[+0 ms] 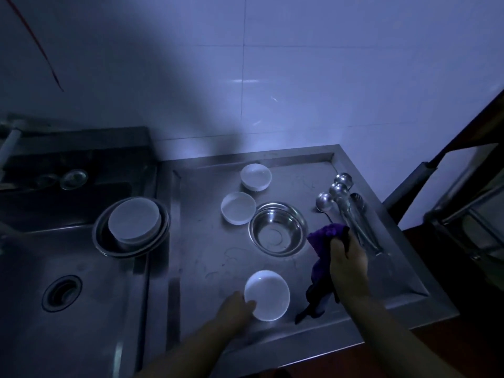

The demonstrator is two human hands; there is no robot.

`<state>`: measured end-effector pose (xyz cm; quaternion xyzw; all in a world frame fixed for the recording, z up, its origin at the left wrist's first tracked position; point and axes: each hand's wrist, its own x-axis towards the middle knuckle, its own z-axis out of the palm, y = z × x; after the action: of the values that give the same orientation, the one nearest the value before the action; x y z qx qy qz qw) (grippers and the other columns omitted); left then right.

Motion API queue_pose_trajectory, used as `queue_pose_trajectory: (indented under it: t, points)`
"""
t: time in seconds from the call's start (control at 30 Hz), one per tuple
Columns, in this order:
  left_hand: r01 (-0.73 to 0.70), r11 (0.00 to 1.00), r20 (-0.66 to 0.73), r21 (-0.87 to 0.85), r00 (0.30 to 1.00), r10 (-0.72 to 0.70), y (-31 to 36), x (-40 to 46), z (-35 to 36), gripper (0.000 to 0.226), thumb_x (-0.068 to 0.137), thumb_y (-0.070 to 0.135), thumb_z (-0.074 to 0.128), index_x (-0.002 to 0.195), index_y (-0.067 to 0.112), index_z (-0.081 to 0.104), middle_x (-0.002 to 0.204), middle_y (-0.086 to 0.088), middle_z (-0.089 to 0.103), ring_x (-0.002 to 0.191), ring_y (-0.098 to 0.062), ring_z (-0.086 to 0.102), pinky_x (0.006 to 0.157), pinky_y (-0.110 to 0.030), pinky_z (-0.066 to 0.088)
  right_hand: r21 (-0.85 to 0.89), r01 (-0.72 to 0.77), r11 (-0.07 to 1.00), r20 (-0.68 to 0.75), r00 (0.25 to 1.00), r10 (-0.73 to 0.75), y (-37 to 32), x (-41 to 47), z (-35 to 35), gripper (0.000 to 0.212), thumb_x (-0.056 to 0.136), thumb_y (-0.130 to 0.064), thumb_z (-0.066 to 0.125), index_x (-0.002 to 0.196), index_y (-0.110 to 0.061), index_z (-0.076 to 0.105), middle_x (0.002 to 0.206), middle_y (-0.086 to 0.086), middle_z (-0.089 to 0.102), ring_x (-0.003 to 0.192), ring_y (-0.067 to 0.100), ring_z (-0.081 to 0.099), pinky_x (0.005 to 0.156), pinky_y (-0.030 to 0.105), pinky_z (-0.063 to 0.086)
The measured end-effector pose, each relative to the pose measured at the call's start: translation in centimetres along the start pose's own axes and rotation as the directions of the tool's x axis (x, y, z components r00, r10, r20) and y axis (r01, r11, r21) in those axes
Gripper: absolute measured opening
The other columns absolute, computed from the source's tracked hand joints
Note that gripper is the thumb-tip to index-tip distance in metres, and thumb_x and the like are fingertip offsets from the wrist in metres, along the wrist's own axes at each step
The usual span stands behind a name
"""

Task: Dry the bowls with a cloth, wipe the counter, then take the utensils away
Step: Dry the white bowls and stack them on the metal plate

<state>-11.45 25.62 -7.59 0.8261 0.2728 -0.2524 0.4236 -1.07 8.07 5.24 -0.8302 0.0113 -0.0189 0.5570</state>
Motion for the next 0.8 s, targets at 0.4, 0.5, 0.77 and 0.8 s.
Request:
queue_pose_trajectory:
  t: [0.4,0.5,0.77,0.8]
  points:
    - [0.294,0.706,0.056,-0.644,0.939,-0.34,1.6,-1.2,0.6,0.02,0.078,-0.009,0.049,0.097,-0.01,0.054,0.081,-0.021,0.056,0.068,-0.033,0.057,0.051,-0.031,0.05,0.014,0.035,0.999,0.146,0.989,-0.037,3.0,2.6,-2.2,0.024,0.092,-0.004,0.047,0.079,-0.023,0.052,0.078,0.0,0.054,0.067,0.008,0.048,0.061,0.025,0.039]
    - [0.277,0.668,0.051,-0.69,0.94,-0.337,1.7,-2.7,-1.6,0.009,0.077,-0.007,0.054,0.085,-0.004,0.058,0.085,-0.024,0.061,0.072,-0.034,0.06,0.065,-0.036,0.053,0.017,0.056,0.998,0.17,0.984,-0.059,2.2,2.8,-2.0,0.022,0.093,-0.005,0.047,0.08,-0.021,0.053,0.076,0.001,0.054,0.065,0.008,0.048,0.059,0.024,0.038]
    - [-0.188,0.98,-0.356,-0.065,0.922,0.153,2.3,-8.2,-7.9,0.04,0.063,0.027,0.078,0.094,0.022,0.053,0.094,0.006,0.057,0.08,-0.008,0.057,0.057,-0.018,0.041,0.065,0.118,0.991,0.223,0.966,-0.129,-0.1,2.2,-0.6,0.019,0.093,-0.007,0.047,0.08,-0.019,0.054,0.072,0.003,0.055,0.063,0.014,0.048,0.056,0.019,0.039]
    - [-0.219,0.974,-0.397,0.062,0.89,0.225,2.6,-8.9,-8.6,0.041,0.061,0.034,0.078,0.092,0.024,0.052,0.092,0.009,0.055,0.079,-0.007,0.054,0.058,-0.018,0.039,0.075,0.137,0.988,0.212,0.966,-0.15,-0.4,2.0,-0.4,0.022,0.093,-0.006,0.048,0.077,-0.021,0.052,0.07,0.001,0.054,0.061,0.011,0.047,0.054,0.013,0.038]
